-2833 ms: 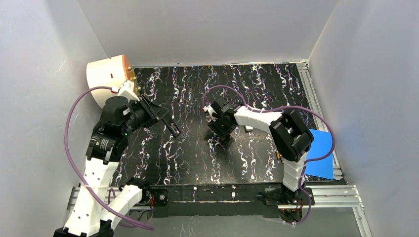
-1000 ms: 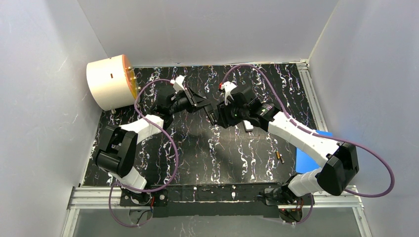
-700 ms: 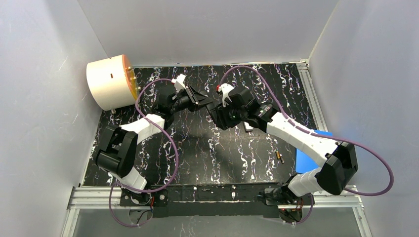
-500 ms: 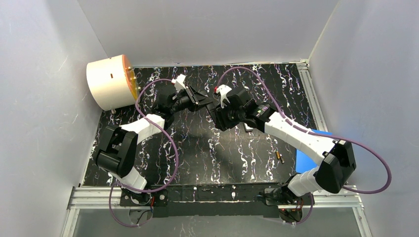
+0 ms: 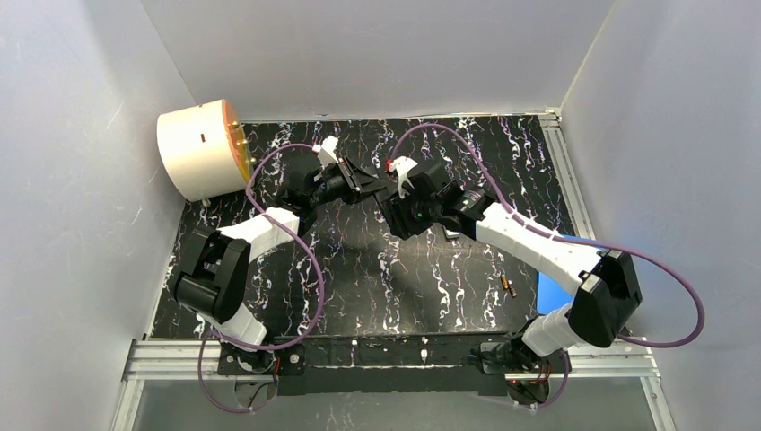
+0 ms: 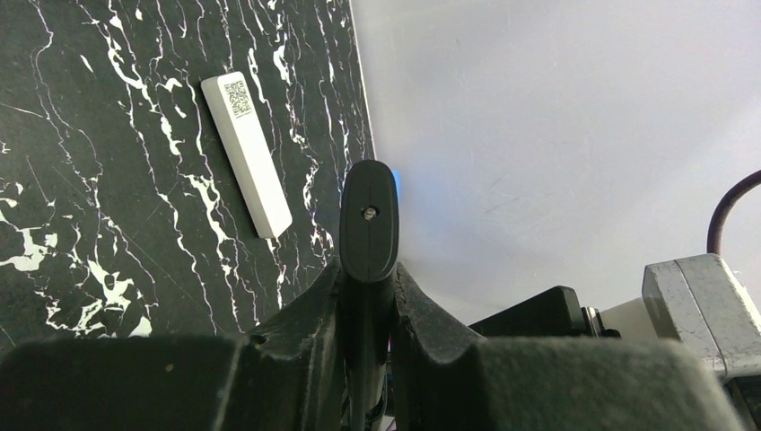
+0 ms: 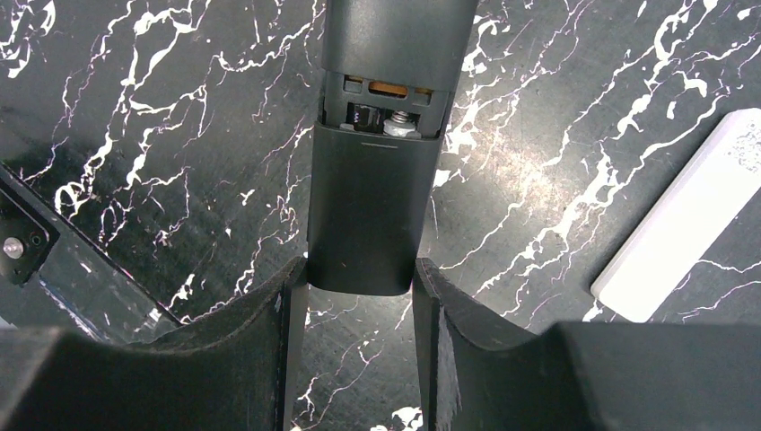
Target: Load the batteries into the remote control
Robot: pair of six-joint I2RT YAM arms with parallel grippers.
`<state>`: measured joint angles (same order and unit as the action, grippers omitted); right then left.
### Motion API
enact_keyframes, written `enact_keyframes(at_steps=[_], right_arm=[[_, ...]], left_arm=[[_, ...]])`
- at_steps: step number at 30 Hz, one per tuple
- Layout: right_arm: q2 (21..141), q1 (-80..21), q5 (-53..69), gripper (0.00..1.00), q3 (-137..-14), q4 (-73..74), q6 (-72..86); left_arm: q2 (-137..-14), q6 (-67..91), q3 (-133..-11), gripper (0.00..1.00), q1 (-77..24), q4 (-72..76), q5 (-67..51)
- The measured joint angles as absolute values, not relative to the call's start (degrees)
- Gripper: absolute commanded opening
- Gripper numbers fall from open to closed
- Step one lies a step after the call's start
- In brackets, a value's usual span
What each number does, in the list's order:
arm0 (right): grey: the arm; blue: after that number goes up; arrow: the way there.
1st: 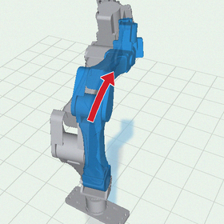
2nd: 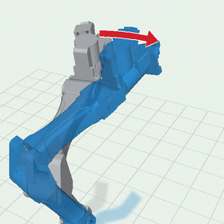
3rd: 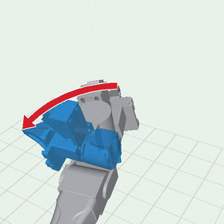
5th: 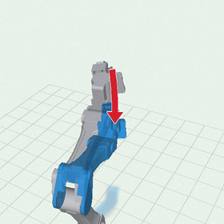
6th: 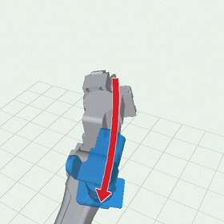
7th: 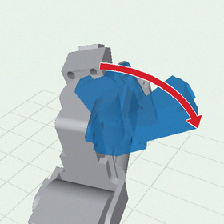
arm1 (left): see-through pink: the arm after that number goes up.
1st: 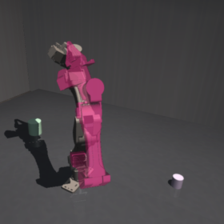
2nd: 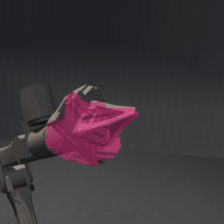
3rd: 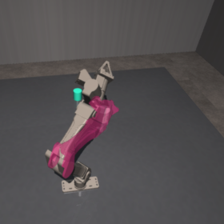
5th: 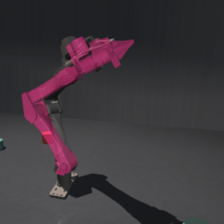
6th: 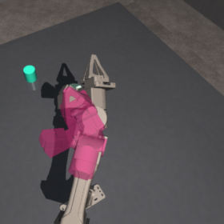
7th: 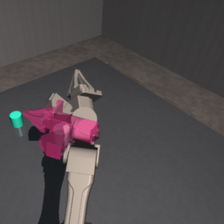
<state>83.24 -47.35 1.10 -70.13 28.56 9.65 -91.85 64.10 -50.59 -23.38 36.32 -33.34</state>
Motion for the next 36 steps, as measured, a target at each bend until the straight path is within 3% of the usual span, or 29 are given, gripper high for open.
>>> enact_keyframes(at_steps=[36], right_arm=[[84.3, -48.9, -1.4, 0.39, -70.4, 28.1, 9.3]], left_arm=[[-91.8, 62.4, -50.5, 0.0, -23.8, 32.9, -34.4]])
